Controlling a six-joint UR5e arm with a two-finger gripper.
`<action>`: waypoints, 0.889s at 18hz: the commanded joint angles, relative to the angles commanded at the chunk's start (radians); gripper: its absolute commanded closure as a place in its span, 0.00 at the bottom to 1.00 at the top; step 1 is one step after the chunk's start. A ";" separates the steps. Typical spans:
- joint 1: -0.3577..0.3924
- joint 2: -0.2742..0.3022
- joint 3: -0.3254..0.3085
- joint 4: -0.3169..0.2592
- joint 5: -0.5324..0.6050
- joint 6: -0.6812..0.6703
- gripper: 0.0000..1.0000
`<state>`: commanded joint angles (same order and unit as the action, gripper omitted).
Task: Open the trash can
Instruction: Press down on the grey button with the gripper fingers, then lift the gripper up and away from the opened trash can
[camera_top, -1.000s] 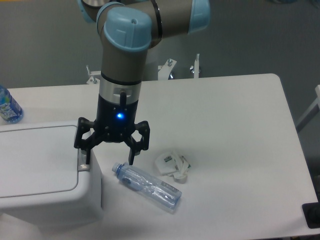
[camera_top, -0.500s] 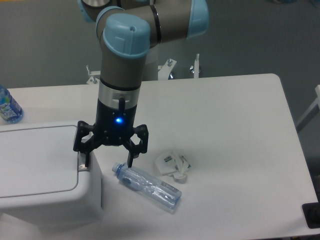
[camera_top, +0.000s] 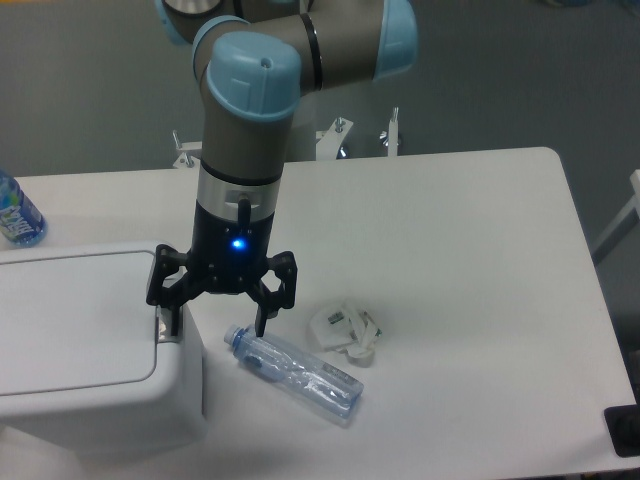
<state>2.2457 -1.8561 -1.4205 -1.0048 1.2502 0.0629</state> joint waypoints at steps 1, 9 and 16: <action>0.000 -0.002 0.000 0.000 0.000 -0.002 0.00; 0.000 -0.002 0.015 0.000 -0.002 0.000 0.00; 0.104 0.046 0.055 0.009 0.005 0.011 0.00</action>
<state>2.3498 -1.8101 -1.3653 -0.9956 1.2548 0.0736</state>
